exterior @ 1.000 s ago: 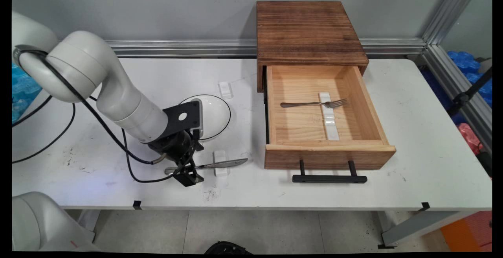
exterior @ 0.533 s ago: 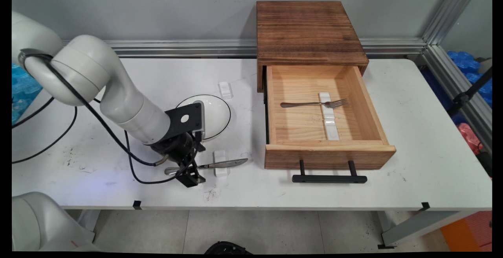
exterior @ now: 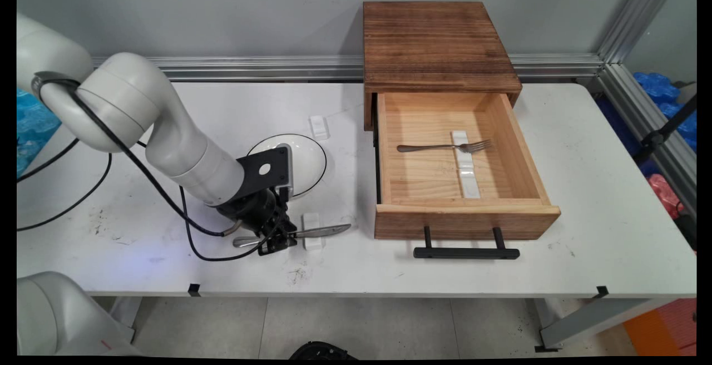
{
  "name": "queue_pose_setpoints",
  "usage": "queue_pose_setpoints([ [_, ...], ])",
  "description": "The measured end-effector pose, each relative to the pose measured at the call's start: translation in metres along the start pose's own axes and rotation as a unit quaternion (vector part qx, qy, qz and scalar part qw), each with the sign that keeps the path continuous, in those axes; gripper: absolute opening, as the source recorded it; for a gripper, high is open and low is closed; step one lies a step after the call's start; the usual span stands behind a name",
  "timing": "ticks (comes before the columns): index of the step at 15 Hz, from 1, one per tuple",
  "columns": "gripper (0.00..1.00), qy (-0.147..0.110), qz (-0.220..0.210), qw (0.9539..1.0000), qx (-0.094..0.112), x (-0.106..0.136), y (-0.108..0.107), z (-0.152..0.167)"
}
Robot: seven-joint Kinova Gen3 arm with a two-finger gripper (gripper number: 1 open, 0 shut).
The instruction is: Pick up the knife from the right of the white plate, then place the picked object into the drawer
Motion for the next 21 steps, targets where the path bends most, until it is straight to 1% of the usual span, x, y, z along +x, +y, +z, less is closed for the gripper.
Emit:
queue_pose_setpoints([
  [11, 0.00, 0.001, -0.001, 1.0000, -0.004, 0.003, 0.003, -0.008],
  [16, 0.00, 0.000, -0.001, 1.0000, -0.007, 0.008, 0.001, -0.024],
  [21, 0.00, 0.001, 0.000, 0.9999, -0.015, 0.014, -0.003, -0.052],
])
